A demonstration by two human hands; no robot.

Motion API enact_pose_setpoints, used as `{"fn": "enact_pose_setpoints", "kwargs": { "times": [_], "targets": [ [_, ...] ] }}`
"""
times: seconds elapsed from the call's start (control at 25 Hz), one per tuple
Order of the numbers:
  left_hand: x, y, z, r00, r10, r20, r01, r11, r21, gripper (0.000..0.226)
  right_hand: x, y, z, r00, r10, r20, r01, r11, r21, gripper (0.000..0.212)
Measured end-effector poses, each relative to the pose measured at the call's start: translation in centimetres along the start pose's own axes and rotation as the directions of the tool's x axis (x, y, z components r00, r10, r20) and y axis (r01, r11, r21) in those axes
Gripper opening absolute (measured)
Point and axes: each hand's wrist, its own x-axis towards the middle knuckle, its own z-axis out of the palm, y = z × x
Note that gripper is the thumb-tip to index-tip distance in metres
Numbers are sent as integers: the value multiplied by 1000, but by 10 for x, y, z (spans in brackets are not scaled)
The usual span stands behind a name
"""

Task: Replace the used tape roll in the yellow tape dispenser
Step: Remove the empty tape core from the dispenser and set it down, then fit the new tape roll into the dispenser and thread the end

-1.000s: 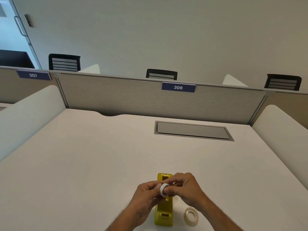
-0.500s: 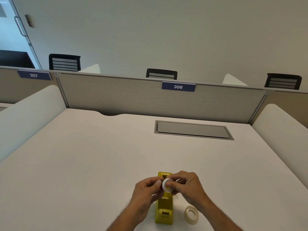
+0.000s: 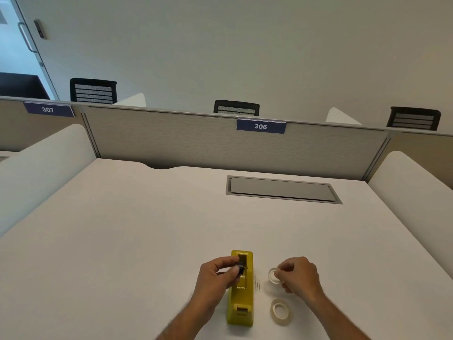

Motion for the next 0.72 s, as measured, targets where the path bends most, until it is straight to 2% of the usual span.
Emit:
{"fn": "enact_pose_setpoints", "kwargs": {
  "times": [0.16,0.4,0.52,0.64,0.72],
  "targets": [
    [0,-2,0,1000,-1,-5,1,996,89,26,-2,11,7,1000,28,6,-27,987,-157,5],
    [-2,-1,-3,1000,23,8,-23,997,74,26,-2,15,10,998,56,-2,-55,982,-182,5],
    [-4,0,-2,1000,22,9,-23,996,92,26,-2,16,11,997,47,-54,-55,984,-171,17],
    [-3,0,-2,1000,22,12,-23,995,101,26,-3,7,11,984,-61,-168,38,989,-140,20],
    [-2,0,-2,1000,22,17,-23,995,93,26,-5,-3,10,971,-153,-185,144,988,-60,16]
  ]
}}
